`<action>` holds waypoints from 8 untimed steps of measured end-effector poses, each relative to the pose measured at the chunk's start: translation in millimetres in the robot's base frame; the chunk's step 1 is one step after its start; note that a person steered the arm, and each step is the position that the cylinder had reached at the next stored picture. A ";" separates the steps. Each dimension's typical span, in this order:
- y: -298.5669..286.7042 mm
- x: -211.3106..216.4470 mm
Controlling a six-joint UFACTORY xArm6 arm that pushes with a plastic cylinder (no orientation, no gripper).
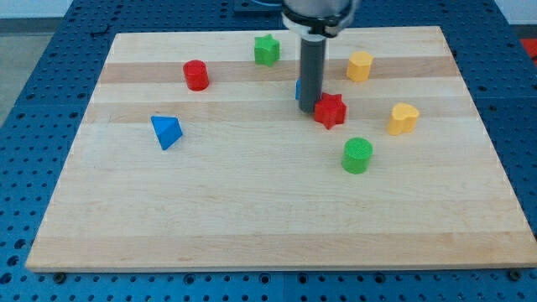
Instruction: Point at the yellow hexagon
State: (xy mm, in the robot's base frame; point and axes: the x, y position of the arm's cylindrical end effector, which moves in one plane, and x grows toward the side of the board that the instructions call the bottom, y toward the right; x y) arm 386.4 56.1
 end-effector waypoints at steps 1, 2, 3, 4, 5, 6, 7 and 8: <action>26.2 14.5; 65.7 15.3; 98.4 14.3; 72.9 13.9; 45.9 2.4; 74.5 -18.6; 128.9 -45.3; 142.5 -86.5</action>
State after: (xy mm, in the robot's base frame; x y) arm 300.0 198.6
